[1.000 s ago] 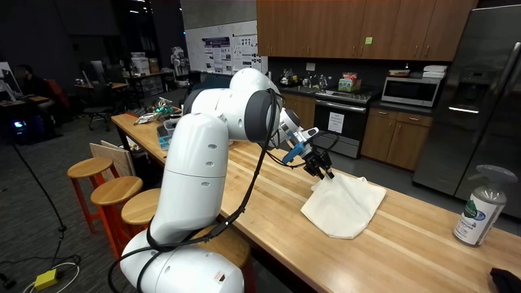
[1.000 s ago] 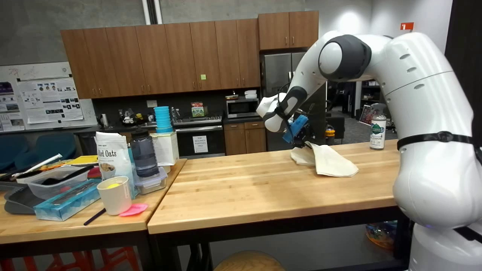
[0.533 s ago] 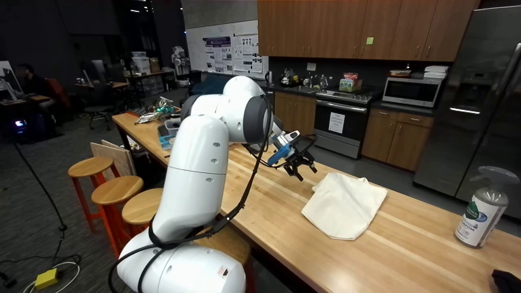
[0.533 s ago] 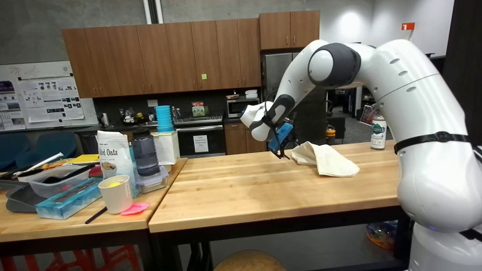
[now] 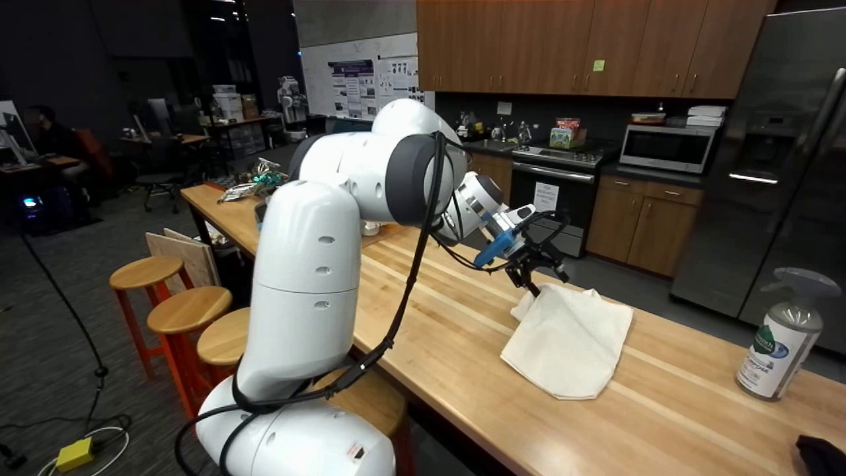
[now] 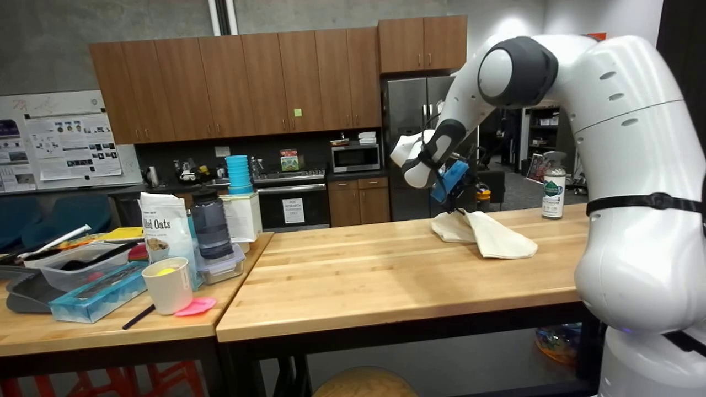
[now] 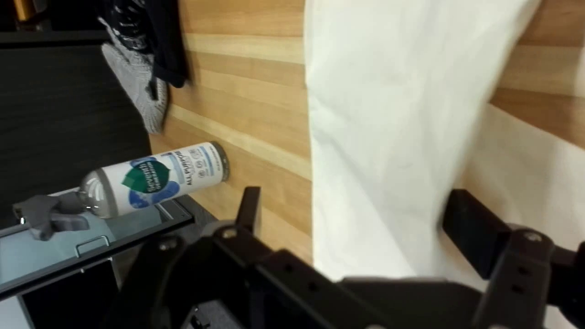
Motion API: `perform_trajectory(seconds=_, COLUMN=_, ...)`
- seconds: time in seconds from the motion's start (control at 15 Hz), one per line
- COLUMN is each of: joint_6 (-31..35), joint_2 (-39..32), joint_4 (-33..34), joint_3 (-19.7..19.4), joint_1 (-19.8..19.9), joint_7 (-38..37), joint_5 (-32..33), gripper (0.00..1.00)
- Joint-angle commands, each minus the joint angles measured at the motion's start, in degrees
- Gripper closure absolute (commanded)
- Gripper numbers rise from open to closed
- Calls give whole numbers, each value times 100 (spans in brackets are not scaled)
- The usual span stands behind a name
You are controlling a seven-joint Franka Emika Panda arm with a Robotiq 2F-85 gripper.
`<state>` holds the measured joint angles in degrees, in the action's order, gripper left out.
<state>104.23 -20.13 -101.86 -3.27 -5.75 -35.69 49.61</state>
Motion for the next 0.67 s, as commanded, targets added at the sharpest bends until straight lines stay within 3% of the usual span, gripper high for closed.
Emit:
perform_trajectory(seconds=0.0, joint_6=43, joint_2=781, joint_4=-350, joint_3=-36, joint_1=107, joint_7=-190, joint_5=247, gripper=0)
perform_trajectory(seconds=0.33, joint_6=60, joint_2=1446, joint_4=-869, joint_3=35, joint_1=240, joint_7=-175, joint_5=367, gripper=0)
perform_trajectory(seconds=0.6, joint_6=80, joint_2=1413, joint_4=-1253, joint_3=98, joint_1=253, joint_7=-185, joint_5=298, gripper=0)
